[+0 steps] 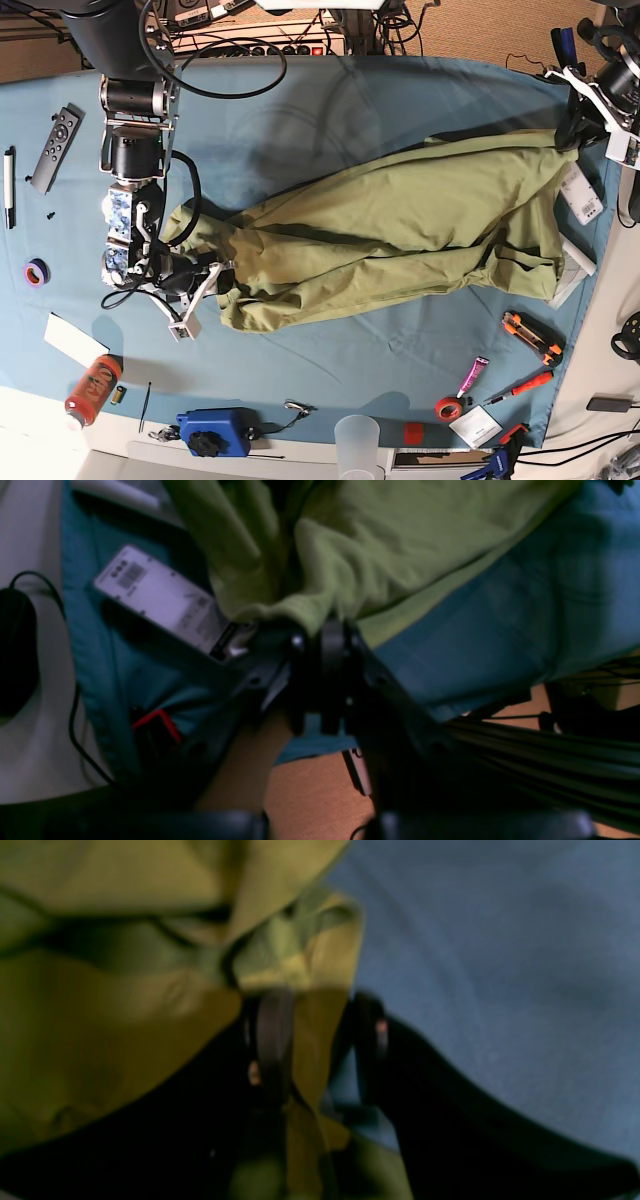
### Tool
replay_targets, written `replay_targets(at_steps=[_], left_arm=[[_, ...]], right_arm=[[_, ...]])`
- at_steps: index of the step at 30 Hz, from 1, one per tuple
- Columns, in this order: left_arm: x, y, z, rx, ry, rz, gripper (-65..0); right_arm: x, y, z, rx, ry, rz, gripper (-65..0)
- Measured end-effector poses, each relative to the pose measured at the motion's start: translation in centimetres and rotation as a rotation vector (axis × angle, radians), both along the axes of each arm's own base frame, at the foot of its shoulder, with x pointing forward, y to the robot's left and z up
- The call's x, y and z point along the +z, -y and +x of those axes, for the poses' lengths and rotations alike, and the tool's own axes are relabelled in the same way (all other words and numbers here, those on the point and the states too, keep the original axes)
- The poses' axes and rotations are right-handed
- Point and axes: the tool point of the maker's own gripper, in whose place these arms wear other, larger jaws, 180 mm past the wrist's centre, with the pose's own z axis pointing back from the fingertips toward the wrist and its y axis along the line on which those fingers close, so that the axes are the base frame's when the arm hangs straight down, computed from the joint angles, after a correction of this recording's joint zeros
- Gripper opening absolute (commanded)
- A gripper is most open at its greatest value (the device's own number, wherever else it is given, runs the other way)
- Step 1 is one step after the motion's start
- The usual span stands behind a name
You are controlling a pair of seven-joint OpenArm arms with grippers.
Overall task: Layout the t-shirt on the table in an organized manner, then fold the t-shirt properly
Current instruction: 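Drag the shirt end with the right gripper while the left gripper pulls the other end, then release the shirt with the right gripper and grasp its hem again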
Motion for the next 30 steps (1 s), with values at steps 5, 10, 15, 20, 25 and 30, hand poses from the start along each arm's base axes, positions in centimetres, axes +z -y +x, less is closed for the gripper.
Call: replay_targets(at_steps=[5,10,15,20,25,30], left_arm=[[0.0,0.0,0.0,0.0,-0.001,0.0,-65.0],[0.0,0.0,0.0,0.0,-0.001,-0.001,-65.0],[0.1,0.1,0.0,-0.001,0.003,-0.004,-65.0],[0.7,0.7,0.3,-0.017,0.031,-0.043,-65.0],[1.3,0.7,0.7,-0.011,0.072,-0.054,-48.0],[1.2,0.7,0.7,-0.008,0.069,-0.05,-44.3]], right_arm=[[-0.2,0.2,0.3,-0.007,0.034,-0.024,-65.0],[1.3,2.2,2.6,-0.079,0.156,-0.102,-65.0],[9.2,3.7,8.3,-0.132,0.366,-0.135,-65.0],[16.9,4.7,12.2,-0.221,0.586,-0.134,-65.0],[19.1,4.7,13.1,-0.23,0.629,-0.145,-65.0],[18.3,4.6,12.8,-0.186,0.589,-0.179,-58.9]])
